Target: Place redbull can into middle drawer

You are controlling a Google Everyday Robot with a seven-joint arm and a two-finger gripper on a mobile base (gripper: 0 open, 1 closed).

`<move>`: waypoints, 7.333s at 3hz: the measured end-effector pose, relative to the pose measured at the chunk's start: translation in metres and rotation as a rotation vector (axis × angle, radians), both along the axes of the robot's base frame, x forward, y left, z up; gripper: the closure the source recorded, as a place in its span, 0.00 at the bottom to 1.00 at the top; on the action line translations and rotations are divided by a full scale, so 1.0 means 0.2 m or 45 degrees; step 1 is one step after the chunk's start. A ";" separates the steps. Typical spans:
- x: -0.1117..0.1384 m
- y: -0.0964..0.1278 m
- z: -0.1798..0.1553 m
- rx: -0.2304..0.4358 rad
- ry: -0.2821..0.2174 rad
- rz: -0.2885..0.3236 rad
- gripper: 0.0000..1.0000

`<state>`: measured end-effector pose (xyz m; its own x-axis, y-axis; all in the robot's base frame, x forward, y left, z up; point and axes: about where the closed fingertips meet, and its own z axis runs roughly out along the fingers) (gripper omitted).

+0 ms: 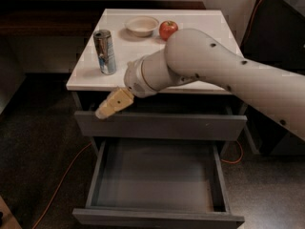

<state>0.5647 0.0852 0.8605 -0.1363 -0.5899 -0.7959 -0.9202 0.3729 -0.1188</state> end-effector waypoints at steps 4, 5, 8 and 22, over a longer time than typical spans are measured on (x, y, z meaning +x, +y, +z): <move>0.69 0.15 0.27 0.182 -0.099 -0.116 0.00; 0.76 0.16 0.29 0.205 -0.102 -0.128 0.00; 0.67 0.26 0.31 0.254 -0.119 -0.048 0.72; -0.28 -0.49 -1.08 0.224 0.010 0.001 1.00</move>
Offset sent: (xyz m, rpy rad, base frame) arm 0.1207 0.0343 0.0462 0.1351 -0.0851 -0.0727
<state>0.5095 -0.0125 0.6448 -0.1426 -0.4417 -0.8858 -0.9213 0.3864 -0.0444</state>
